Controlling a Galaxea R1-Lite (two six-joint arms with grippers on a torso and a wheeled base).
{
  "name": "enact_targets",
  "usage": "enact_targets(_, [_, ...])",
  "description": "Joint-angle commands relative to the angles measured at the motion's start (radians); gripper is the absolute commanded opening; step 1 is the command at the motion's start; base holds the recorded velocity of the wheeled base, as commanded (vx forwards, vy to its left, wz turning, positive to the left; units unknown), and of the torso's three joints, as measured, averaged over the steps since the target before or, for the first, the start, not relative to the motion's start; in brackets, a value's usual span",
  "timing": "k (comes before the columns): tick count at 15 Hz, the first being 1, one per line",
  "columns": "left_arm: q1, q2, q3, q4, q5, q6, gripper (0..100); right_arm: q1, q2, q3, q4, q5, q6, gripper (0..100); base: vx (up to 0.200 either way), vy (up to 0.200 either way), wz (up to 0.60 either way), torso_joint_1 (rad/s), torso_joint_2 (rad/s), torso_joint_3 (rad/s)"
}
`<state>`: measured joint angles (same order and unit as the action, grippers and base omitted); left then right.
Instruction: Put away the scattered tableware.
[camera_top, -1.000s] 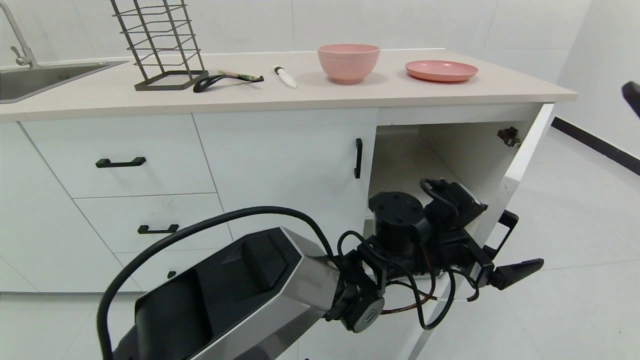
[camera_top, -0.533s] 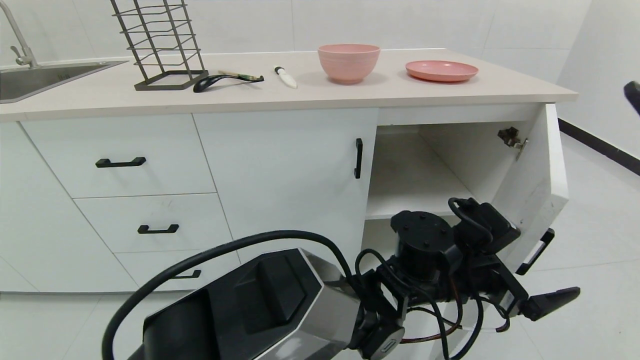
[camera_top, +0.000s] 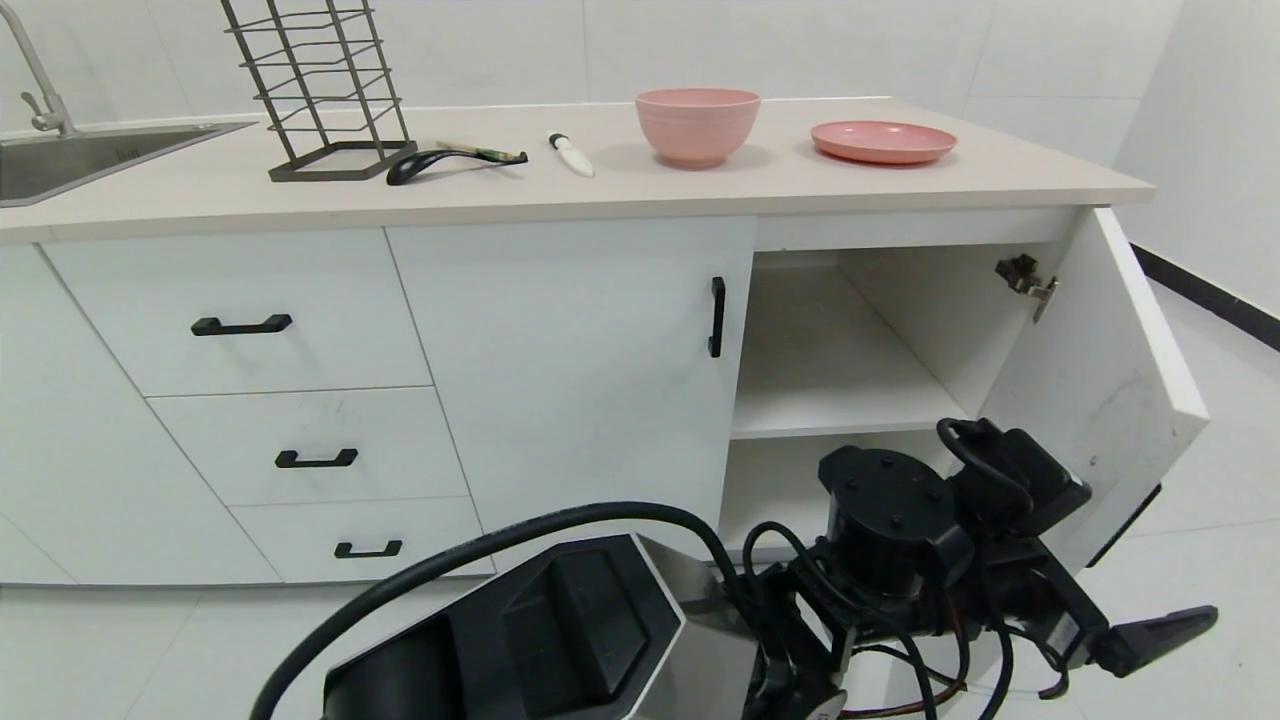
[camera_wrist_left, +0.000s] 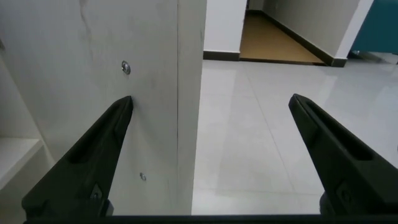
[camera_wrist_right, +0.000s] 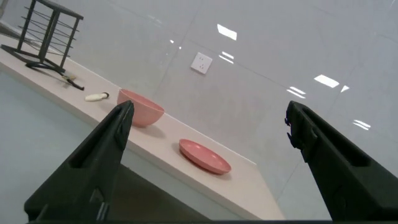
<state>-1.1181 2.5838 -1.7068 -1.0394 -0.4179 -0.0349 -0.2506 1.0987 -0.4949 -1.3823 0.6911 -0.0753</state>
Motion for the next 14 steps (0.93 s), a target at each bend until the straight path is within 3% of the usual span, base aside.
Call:
enact_targets(1, [-0.014,0.038,-0.065,0.016,0.010,-0.010,100,-0.001,-0.056,-0.014,0.006,0.001,-0.001,100,0.000,0.000,0.00,0.000,0.00,0.000])
enact_targets(2, [-0.014,0.038,-0.065,0.016,0.010,-0.010,100,-0.001,-0.056,-0.014,0.006,0.001,-0.001,100,0.000,0.000,0.00,0.000,0.00,0.000])
enact_targets(6, [-0.071,0.131,-0.284,0.105,0.013,-0.014,100,-0.001,-0.057,-0.019,0.006,0.001,-0.001,100,0.000,0.000,0.00,0.000,0.00,0.000])
enact_targets(10, [-0.146,0.187,-0.293,0.122,0.010,-0.022,100,-0.002,-0.072,-0.030,0.006,0.001,-0.001,100,0.000,0.000,0.00,0.000,0.00,0.000])
enact_targets(14, [-0.138,0.170,-0.293,0.071,-0.001,-0.023,100,-0.002,-0.099,-0.047,0.006,0.001,0.000,100,0.000,0.000,0.00,0.000,0.00,0.000])
